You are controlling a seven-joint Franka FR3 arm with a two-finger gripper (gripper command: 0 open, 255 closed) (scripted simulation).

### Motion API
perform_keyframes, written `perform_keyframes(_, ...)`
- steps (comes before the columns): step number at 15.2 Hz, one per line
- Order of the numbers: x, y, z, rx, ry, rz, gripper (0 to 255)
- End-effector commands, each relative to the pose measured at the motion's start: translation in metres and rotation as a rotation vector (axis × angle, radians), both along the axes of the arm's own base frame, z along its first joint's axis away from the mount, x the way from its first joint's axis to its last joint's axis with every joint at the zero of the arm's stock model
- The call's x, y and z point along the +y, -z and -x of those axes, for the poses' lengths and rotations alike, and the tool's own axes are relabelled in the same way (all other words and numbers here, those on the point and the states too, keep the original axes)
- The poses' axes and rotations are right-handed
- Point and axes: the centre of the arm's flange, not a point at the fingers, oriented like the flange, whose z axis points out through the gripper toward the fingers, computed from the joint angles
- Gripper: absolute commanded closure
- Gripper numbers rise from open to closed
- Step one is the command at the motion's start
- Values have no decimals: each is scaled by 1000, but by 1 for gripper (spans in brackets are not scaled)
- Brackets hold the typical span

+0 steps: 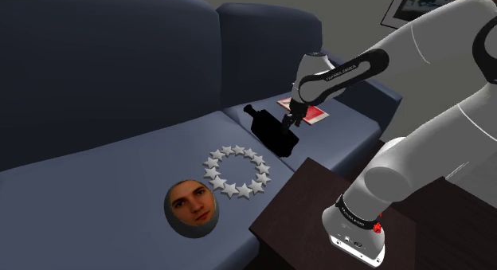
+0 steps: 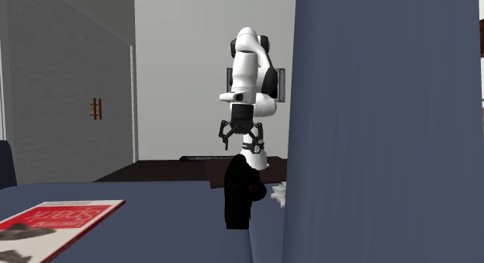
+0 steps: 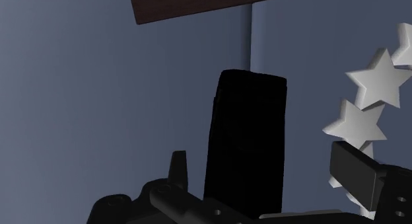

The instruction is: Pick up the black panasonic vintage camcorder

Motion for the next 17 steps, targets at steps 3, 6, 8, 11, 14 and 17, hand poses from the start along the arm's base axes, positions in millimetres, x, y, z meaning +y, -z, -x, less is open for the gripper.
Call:
perform_keyframes(3, -2, 28, 2, 6, 3, 4, 0)
perform_keyframes(6, -2, 44, 2, 6, 3, 4, 0)
perform_keyframes(8, -2, 52, 2, 6, 3, 4, 0)
perform_keyframes(11, -1, 52, 2, 6, 3, 4, 255)
perform_keyframes(14, -2, 52, 2, 6, 3, 4, 255)
perform_keyframes(17, -2, 52, 2, 6, 3, 4, 255)
